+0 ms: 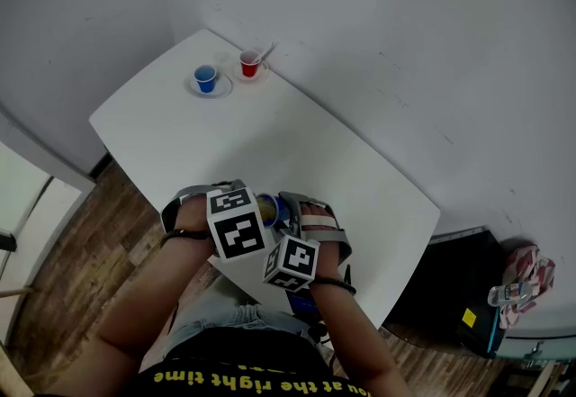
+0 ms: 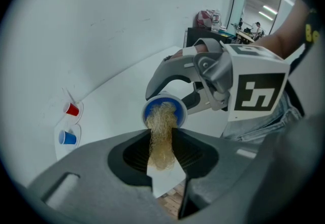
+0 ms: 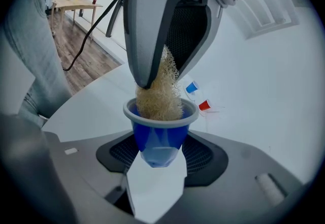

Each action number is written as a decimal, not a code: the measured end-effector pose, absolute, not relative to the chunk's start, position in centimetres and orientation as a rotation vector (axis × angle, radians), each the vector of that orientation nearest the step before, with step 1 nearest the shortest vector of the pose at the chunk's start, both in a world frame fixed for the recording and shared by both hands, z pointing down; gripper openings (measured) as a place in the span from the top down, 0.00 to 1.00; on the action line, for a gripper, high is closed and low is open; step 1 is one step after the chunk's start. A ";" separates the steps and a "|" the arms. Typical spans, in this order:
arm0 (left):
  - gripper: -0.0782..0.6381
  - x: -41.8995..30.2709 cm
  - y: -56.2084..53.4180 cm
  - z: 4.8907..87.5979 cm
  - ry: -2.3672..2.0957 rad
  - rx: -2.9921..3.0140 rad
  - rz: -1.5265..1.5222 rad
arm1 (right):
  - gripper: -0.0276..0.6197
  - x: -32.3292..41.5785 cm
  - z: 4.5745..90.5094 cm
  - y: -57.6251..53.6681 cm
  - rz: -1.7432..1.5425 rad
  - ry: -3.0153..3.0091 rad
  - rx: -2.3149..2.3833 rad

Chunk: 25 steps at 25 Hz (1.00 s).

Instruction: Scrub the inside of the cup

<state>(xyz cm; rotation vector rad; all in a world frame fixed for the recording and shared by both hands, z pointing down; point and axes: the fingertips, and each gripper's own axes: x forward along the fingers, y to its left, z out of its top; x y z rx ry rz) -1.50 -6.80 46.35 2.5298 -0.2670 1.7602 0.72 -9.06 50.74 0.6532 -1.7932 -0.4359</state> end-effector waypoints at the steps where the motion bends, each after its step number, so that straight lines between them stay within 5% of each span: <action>1: 0.72 -1.5 -6.6 46.3 -0.255 2.529 1.753 | 0.54 0.9 50.7 -9.1 -0.433 -1.792 0.656; 25: 0.72 -2.8 -6.7 45.2 -0.277 2.533 1.711 | 0.54 1.0 50.3 -9.0 -0.410 -1.813 0.682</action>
